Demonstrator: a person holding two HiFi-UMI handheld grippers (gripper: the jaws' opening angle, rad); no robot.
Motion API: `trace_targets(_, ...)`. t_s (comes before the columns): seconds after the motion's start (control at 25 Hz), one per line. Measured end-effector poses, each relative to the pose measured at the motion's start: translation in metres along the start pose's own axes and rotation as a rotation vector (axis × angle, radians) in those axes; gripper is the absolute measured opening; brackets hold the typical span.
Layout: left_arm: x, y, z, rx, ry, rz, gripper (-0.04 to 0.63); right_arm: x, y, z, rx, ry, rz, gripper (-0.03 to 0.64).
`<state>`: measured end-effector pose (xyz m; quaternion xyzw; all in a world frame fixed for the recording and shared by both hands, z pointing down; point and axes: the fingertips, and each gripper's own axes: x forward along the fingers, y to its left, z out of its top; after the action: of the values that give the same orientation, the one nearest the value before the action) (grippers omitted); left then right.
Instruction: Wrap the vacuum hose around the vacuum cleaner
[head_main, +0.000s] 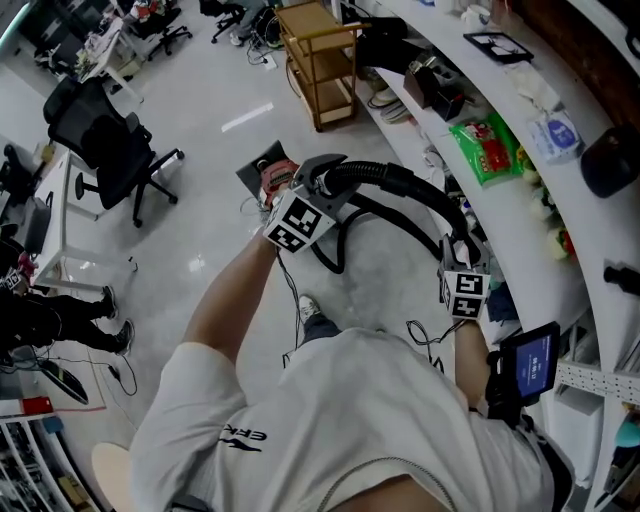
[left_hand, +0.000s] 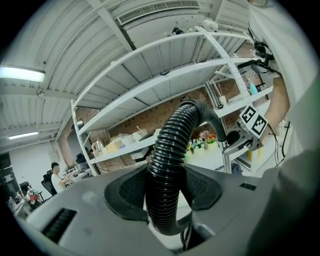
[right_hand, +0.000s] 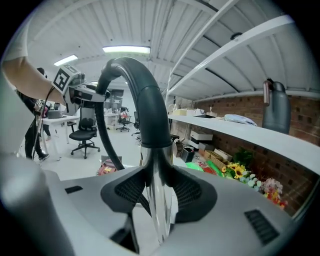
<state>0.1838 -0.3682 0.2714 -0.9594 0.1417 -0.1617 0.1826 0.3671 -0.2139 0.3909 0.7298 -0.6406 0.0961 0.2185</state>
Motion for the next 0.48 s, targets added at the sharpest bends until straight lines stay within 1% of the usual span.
trace_targets(0.28,-0.022,0.084,-0.028,0.007,-0.034,-0.032,0.175,0.045,0.05,0.056,-0.015,0.003,-0.058,0.172)
trace_targets(0.48,-0.036,0.136,-0.05,0.02,-0.058,-0.053,0.175,0.076,0.084,0.088,-0.026,0.0,-0.093,0.172)
